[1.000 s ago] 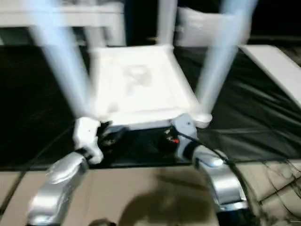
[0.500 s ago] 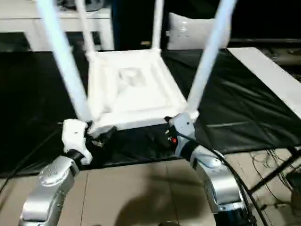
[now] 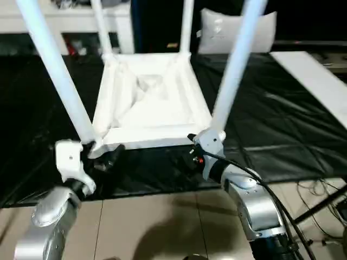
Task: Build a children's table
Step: Rotate leg to tighten, then flip table
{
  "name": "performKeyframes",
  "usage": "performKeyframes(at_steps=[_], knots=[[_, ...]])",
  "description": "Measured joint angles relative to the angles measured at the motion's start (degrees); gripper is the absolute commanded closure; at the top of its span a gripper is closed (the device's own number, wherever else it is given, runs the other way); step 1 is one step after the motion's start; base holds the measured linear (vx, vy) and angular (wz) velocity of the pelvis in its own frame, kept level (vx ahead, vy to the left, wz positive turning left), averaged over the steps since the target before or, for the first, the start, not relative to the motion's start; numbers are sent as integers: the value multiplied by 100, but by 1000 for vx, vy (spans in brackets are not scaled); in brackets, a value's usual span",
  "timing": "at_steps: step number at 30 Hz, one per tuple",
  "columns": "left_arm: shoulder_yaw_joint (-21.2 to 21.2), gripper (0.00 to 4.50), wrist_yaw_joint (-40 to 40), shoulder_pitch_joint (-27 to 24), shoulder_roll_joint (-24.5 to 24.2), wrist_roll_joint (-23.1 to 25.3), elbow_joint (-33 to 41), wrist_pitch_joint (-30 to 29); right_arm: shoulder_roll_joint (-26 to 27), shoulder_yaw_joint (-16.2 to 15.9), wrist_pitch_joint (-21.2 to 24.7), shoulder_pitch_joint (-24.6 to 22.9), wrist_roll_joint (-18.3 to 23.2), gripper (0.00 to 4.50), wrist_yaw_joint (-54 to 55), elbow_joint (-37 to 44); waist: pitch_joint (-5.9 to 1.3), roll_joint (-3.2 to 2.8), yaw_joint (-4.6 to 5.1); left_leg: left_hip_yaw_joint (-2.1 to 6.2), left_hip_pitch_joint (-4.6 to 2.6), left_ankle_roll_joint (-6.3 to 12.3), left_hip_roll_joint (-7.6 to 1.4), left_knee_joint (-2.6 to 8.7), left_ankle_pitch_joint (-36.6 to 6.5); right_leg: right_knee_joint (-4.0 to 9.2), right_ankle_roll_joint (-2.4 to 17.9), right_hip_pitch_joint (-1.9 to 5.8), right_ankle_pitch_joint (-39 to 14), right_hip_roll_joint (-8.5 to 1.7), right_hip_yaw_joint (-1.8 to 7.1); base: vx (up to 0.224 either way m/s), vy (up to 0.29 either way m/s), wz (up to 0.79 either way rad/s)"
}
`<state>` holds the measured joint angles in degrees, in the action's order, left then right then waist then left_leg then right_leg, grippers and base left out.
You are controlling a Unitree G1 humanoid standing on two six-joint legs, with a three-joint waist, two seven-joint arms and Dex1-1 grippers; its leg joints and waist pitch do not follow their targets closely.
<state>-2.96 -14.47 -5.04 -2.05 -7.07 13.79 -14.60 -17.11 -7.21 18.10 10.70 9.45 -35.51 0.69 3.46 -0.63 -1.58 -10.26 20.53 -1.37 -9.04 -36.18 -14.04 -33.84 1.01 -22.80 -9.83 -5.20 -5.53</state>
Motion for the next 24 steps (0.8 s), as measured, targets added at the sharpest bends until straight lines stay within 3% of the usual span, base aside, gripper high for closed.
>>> performKeyframes(at_steps=[3,10,11,20,24], knots=[[-176,1,105,25,-12,-15,24,47,-11,-7,0,-2,15,0,-93,-1,-3,6,-40,0,55,2,-14,-1,2,-37,7,-43,-17,8,-1,0,0,0],[-538,1,82,641,-427,-106,-468,183,-26,-62,33,7,127,0,-251,-122,-4,6,-61,0,22,-76,-31,-4,19,-46,-15,-18,-16,20,-3,0,0,0],[-536,1,44,803,-500,-104,-666,189,-26,-68,46,18,126,0,-249,-169,-4,7,-71,2,-4,-82,-30,-4,24,-45,-24,-16,-18,20,-2,0,0,0],[-636,1,-736,2458,-1009,-372,-2776,365,90,-59,281,168,21,0,66,-666,-9,2,-45,6,-10,-107,-28,-2,55,-46,-24,-11,28,20,1,0,0,0],[-738,1,-1486,3173,-1187,-675,-3852,441,270,176,489,560,-35,0,543,-1227,-9,18,-69,7,-4,-105,-29,-1,61,-61,8,-23,47,20,0,0,0,0]])
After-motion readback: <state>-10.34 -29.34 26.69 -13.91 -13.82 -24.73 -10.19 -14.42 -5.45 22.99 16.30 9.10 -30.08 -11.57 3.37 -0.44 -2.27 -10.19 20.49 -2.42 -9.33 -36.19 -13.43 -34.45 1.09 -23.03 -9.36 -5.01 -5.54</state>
